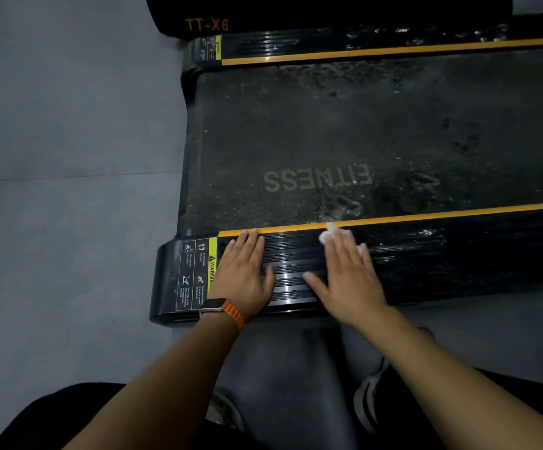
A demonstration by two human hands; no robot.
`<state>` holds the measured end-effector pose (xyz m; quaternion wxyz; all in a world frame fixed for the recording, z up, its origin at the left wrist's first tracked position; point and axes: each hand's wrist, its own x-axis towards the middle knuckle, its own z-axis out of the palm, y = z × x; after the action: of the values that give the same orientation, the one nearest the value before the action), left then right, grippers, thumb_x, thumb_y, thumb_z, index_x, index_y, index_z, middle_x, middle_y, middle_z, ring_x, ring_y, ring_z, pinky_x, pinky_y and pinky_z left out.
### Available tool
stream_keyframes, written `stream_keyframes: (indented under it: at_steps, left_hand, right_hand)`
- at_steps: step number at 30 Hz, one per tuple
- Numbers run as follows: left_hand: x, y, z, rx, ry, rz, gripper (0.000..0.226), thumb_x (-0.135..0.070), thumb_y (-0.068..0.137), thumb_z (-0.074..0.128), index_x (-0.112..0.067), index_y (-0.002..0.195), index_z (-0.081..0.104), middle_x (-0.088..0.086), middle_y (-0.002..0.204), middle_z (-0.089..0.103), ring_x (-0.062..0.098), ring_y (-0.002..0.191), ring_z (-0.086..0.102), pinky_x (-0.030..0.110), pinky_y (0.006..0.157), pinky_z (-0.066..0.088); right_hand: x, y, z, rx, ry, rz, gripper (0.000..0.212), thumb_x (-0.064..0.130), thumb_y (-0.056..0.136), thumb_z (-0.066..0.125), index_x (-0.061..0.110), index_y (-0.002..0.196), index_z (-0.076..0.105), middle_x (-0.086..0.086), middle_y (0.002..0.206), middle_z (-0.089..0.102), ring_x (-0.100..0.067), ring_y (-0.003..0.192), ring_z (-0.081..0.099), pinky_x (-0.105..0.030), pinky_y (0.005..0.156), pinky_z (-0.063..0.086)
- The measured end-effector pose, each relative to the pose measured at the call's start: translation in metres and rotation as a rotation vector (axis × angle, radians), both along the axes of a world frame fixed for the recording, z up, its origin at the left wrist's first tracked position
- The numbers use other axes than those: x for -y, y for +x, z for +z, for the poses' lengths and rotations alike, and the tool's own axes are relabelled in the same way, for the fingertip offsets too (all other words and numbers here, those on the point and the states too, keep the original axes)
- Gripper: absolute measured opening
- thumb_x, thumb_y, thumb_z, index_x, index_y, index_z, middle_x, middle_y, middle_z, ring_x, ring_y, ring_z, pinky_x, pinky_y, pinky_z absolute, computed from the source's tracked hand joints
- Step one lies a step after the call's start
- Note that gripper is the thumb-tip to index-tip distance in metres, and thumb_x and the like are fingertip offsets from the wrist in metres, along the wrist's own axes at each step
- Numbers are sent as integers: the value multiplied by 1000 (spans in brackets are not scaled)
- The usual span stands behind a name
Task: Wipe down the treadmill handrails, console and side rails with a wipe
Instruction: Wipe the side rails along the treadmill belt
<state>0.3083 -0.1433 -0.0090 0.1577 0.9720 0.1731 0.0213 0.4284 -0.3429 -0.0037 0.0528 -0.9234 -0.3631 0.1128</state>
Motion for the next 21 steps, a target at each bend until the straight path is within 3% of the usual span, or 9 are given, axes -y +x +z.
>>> stream_keyframes:
  at_steps: [4, 8, 11, 14, 18, 21]
  left_hand:
    - [1, 1, 2, -9, 3, 3, 75, -52, 98, 21, -8, 158, 35, 11, 167, 27, 23, 157, 17, 36, 127, 5]
    - [0, 1, 3, -20, -1, 2, 79, -54, 96, 15, -9, 160, 31, 9, 169, 22, 22, 158, 12, 34, 127, 1]
    - [0, 2, 2, -23, 5, -1, 78, -53, 97, 18, -9, 160, 32, 9, 169, 23, 22, 158, 13, 35, 127, 3]
    - [0, 1, 2, -8, 7, 5, 76, -52, 98, 21, -8, 158, 36, 10, 167, 27, 23, 157, 17, 36, 127, 6]
    - [0, 1, 0, -14, 15, 7, 75, -52, 98, 22, -8, 157, 37, 10, 167, 28, 23, 157, 17, 38, 128, 9]
    - [-1, 2, 0, -15, 23, 13, 74, -51, 98, 24, -7, 155, 41, 11, 165, 32, 25, 156, 21, 41, 128, 14]
  right_hand:
    - [8, -2, -3, 48, -33, 143, 92, 77, 96, 8, 19, 166, -5, 1, 174, -12, -18, 160, -13, -52, 131, 3]
    - [38, 7, -2, 69, -29, -55, 98, 79, 94, -4, 15, 167, 4, -3, 176, -4, -21, 161, -9, -50, 131, 1]
    - [28, -18, -6, 33, -10, -15, 97, 77, 95, 7, 11, 166, -2, -6, 174, -12, -25, 160, -15, -51, 130, -2]
    - [29, -29, -12, 67, 6, 112, 91, 75, 100, 15, 15, 166, 0, -3, 175, -5, -21, 161, -10, -51, 130, 1]
    - [57, -16, -14, 118, -10, -36, 89, 72, 100, 7, 14, 167, 12, -4, 175, 6, -20, 162, -4, -51, 130, 5]
    - [44, -33, -17, 119, 29, -28, 91, 71, 101, 20, 7, 165, 18, -10, 174, 11, -27, 162, 2, -55, 129, 11]
